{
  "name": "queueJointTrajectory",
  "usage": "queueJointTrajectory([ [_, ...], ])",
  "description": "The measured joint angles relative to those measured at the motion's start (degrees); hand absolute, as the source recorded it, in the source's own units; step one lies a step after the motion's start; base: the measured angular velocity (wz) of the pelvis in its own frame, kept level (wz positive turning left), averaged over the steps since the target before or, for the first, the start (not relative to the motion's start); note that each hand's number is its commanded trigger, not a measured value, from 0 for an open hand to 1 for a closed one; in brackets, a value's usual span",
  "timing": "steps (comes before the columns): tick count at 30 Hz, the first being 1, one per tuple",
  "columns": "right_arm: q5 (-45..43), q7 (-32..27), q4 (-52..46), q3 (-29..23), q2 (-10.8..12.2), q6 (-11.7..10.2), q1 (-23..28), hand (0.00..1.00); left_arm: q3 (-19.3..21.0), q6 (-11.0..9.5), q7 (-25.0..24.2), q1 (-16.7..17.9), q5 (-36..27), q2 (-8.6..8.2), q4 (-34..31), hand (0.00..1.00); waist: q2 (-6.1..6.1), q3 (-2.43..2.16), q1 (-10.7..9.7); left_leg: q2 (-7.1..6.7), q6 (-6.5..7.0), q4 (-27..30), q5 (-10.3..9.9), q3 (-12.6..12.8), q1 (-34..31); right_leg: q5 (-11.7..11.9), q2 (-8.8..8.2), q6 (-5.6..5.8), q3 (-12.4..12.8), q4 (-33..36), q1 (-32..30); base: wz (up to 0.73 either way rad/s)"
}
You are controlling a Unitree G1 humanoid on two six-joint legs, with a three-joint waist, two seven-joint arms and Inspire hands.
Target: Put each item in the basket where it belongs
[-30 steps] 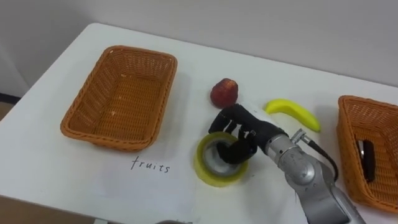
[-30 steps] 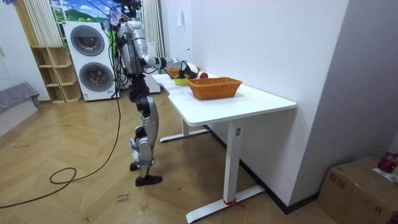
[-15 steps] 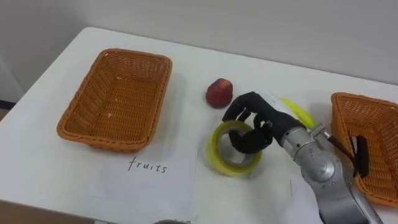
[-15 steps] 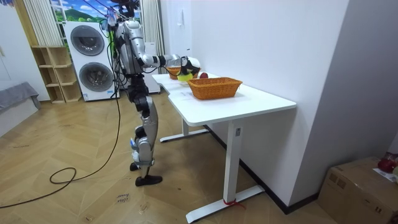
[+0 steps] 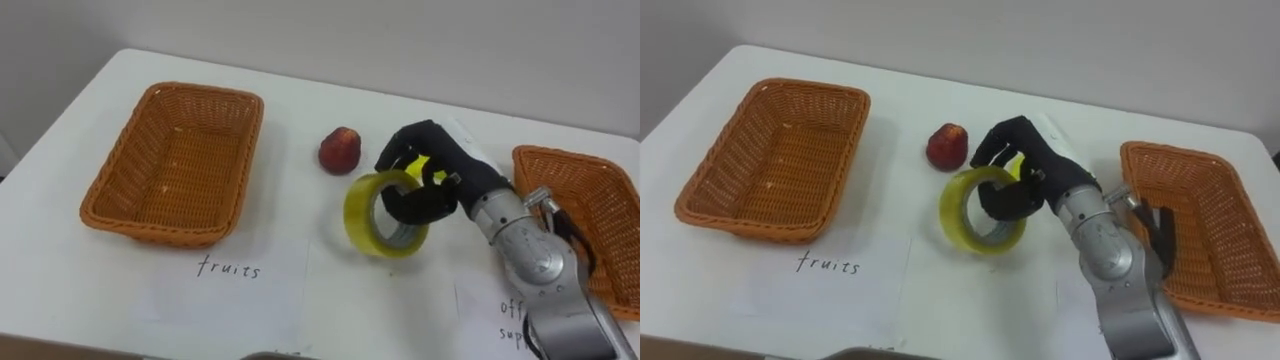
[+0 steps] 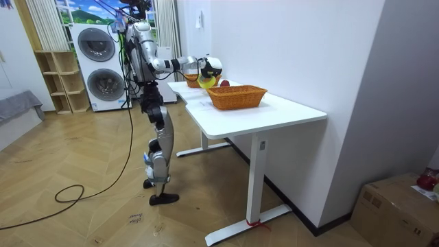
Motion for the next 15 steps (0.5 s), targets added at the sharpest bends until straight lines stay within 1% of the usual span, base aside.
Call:
queueJointTrajectory([
  [1, 0.3, -0.4, -0.1, -0.8, 0.0, 0.0, 0.0, 1.0, 0.0, 0.0, -0.1, 0.1, 0.0, 0.0, 0.1, 0.0, -0.28, -0.2, -0.1, -0.02, 0.0, 0.1, 0.0, 0.0, 0.0, 0.0, 0.02, 0.0, 0.0, 0.0, 0.0, 0.0],
  [3, 0.5, -1.2, -0.8, -1.7, -0.6, 0.0, 0.0, 1.0, 0.0, 0.0, -0.3, 0.4, 0.0, 0.0, 0.0, 0.0, -0.32, -0.27, -0.2, -0.03, 0.0, 0.2, 0.0, 0.1, 0.0, 0.0, 0.04, 0.0, 0.0, -0.1, 0.0, 0.0],
  [6, 2.3, -2.7, -1.9, -2.6, -1.5, -0.7, 0.0, 1.0, 0.0, 0.0, -1.2, 0.9, 0.0, 0.03, -0.2, 0.0, -0.35, -0.3, -0.8, -0.01, 0.0, 0.2, 0.0, 0.1, 0.1, 0.0, 0.02, 0.0, 0.0, -0.2, 0.1, 0.0],
  [9, 2.5, -3.1, -1.9, -3.1, -1.5, -1.0, 0.0, 1.0, 0.3, 0.0, -1.7, 1.0, 0.0, -0.05, -0.2, 0.0, -0.46, -0.35, -1.3, 0.02, 0.0, 0.2, 0.0, 0.4, 0.2, 0.0, -0.02, 0.01, 0.1, -0.2, 0.2, -0.01],
  [11, 2.9, -4.0, -1.8, -4.4, -1.5, -1.1, 0.0, 1.0, 0.5, 0.0, -1.7, 1.0, 0.0, -0.09, -0.1, 0.0, -0.4, -0.31, -1.4, 0.01, 0.0, 0.2, 0.0, 0.6, 0.3, 0.0, -0.04, 0.01, 0.4, -0.2, 0.2, -0.04],
  [15, 4.5, -6.1, -1.8, -6.7, -1.6, -1.5, 0.0, 1.0, 2.3, -0.2, -1.7, 0.9, 0.0, -0.08, -0.2, 0.0, -0.43, -0.31, -1.7, 0.09, 0.0, 0.1, 0.0, 0.7, 0.3, 0.0, 0.02, 0.01, 0.4, -0.2, 0.1, -0.01],
])
